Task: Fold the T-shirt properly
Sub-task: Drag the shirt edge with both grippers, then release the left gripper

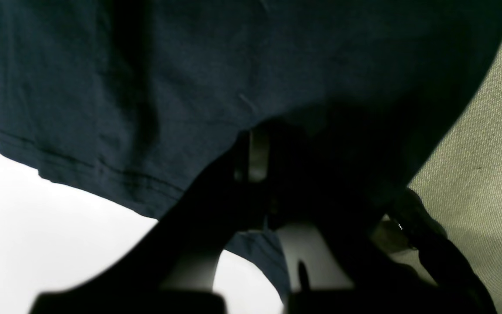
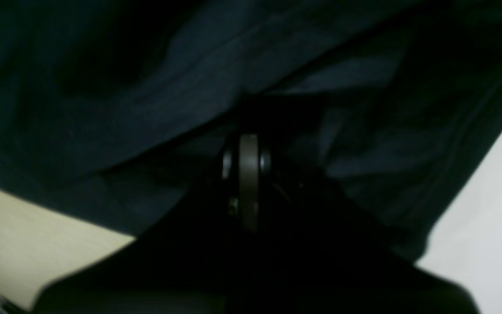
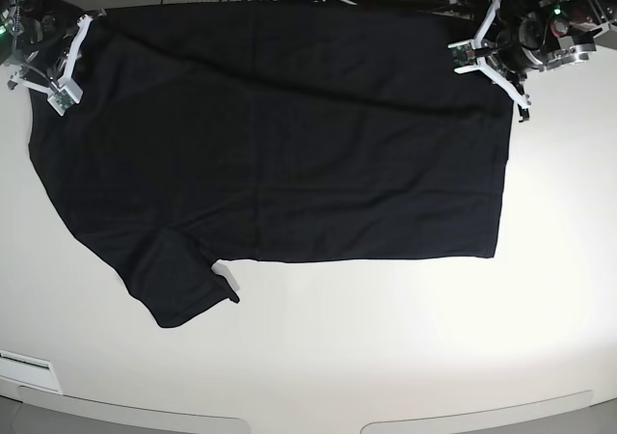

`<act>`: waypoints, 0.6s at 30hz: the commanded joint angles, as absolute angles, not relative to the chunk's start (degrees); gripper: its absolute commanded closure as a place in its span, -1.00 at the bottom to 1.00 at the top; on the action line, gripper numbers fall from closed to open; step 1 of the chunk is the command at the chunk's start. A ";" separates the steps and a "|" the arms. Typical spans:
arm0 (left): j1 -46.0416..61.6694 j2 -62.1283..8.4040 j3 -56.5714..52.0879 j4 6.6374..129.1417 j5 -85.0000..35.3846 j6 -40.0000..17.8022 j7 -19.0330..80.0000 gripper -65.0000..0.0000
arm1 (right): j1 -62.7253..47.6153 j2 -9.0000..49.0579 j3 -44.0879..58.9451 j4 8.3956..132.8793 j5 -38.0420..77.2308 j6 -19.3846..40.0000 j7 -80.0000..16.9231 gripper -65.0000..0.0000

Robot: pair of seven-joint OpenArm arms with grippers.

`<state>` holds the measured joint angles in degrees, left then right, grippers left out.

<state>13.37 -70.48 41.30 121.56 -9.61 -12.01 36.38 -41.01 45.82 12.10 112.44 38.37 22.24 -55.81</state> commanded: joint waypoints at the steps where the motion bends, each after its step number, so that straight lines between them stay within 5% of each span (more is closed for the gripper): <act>1: 13.32 -71.77 41.21 123.02 -9.43 -11.68 36.58 1.00 | -41.28 46.70 12.49 114.10 37.19 21.89 -56.69 1.00; 6: 13.32 -71.77 41.21 125.67 -7.81 -9.82 37.60 1.00 | -41.19 46.72 12.49 119.59 32.12 19.59 -56.60 1.00; 15: 13.28 -71.59 38.33 128.05 4.21 10.28 36.80 1.00 | -40.97 46.70 12.49 125.43 21.96 12.32 -52.21 1.00; 18: 13.28 -71.42 32.16 128.03 5.13 11.88 36.91 1.00 | -40.99 46.70 12.49 125.51 21.80 12.16 -50.46 1.00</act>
<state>13.65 -70.30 32.58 127.20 3.95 10.85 37.52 -40.99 45.69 11.99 124.62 22.06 12.45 -51.40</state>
